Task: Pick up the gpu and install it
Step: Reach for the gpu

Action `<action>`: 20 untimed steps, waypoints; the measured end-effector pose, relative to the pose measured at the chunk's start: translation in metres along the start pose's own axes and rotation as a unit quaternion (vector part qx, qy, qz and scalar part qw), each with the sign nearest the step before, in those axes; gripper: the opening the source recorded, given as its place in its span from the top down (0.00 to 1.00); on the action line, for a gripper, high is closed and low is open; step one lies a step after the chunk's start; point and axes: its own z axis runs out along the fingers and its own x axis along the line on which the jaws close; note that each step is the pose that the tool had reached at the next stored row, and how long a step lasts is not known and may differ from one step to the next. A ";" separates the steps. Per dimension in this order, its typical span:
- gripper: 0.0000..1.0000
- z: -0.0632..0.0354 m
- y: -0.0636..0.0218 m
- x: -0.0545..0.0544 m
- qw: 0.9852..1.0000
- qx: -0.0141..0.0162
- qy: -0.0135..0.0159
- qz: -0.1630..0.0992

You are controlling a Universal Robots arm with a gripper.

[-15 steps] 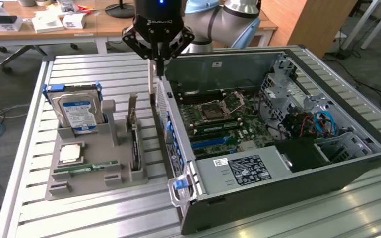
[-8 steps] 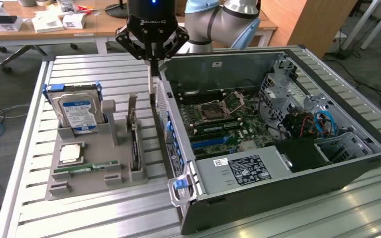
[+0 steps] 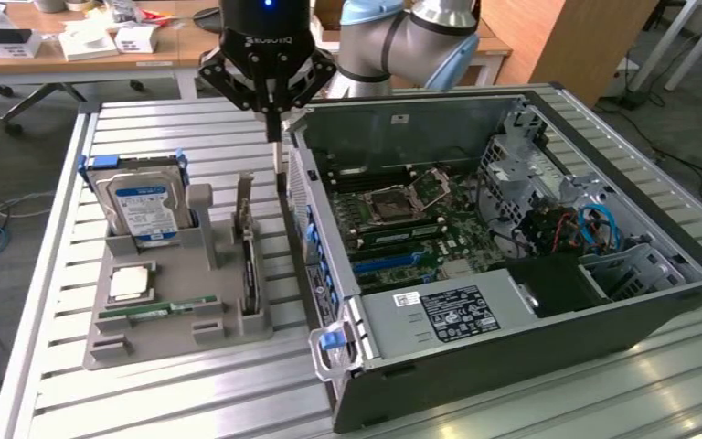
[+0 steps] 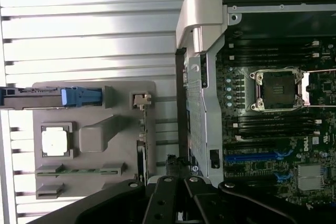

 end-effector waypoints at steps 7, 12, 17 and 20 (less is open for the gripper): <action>0.89 -0.0002 -0.0005 0.011 1.000 0.000 0.000 0.000; 0.89 -0.0003 -0.0009 0.019 1.000 0.000 0.000 0.000; 0.89 -0.0003 -0.0014 0.028 1.000 0.000 0.000 0.000; 0.89 -0.0004 -0.0017 0.032 1.000 0.000 0.000 0.000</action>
